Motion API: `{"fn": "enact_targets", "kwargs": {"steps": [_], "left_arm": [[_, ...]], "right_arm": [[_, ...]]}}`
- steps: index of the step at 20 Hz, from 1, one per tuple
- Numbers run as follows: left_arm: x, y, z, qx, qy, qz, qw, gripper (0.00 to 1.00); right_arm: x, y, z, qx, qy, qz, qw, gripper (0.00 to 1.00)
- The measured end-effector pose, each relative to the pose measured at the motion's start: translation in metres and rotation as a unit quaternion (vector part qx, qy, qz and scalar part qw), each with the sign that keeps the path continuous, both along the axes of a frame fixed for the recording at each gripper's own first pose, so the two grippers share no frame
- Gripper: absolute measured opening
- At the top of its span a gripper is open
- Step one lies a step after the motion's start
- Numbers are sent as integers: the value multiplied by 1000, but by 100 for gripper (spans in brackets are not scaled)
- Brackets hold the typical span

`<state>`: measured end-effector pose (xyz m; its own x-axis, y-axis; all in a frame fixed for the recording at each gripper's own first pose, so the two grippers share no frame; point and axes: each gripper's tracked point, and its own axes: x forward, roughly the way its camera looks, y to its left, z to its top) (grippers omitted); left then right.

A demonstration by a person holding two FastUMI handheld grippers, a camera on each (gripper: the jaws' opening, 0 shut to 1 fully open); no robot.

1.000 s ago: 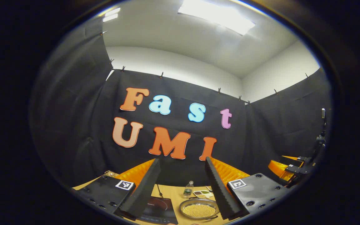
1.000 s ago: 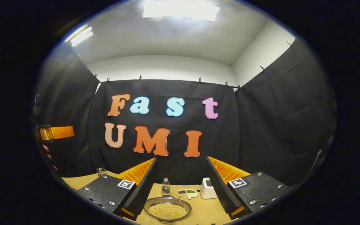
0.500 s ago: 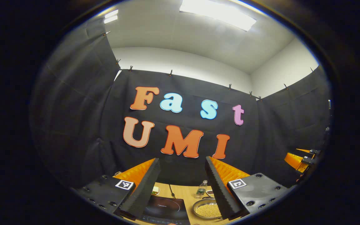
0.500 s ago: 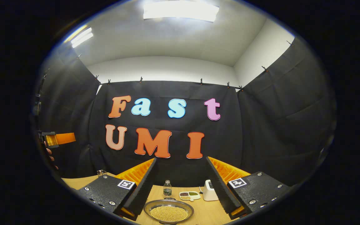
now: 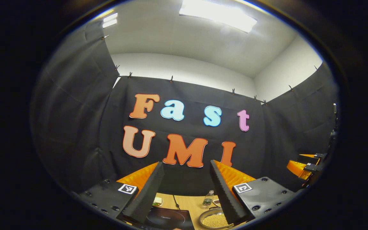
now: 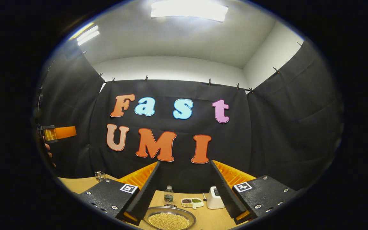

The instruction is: First push the handle of the pot to place it horizontally, then grasp the pot with both hands and set it on the induction cooktop.

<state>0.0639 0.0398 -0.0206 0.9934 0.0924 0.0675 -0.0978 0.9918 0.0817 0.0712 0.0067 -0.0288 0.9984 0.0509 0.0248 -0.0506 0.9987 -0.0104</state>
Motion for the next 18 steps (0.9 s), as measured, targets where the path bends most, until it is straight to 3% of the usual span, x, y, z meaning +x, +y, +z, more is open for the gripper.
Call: {"fn": "enact_targets", "kwargs": {"steps": [1,2,5,10,16,18], "left_arm": [[4,4,0,2,-5,7,1000,92],[9,5,-1,3,-9,13,1000,94],[16,1,-10,-4,-13,14,1000,94],[28,7,-21,4,-3,17,1000,94],[38,12,-30,14,12,9,1000,96],[41,22,-29,25,10,24,999,96]], "right_arm": [[5,-2,-4,3,2,1,1000,97],[11,-5,-9,8,5,1,1000,93],[20,-7,-28,26,19,10,999,97],[30,2,-61,28,57,38,997,94],[23,14,-89,32,90,79,992,94],[21,13,-96,41,103,87,990,94]]}}
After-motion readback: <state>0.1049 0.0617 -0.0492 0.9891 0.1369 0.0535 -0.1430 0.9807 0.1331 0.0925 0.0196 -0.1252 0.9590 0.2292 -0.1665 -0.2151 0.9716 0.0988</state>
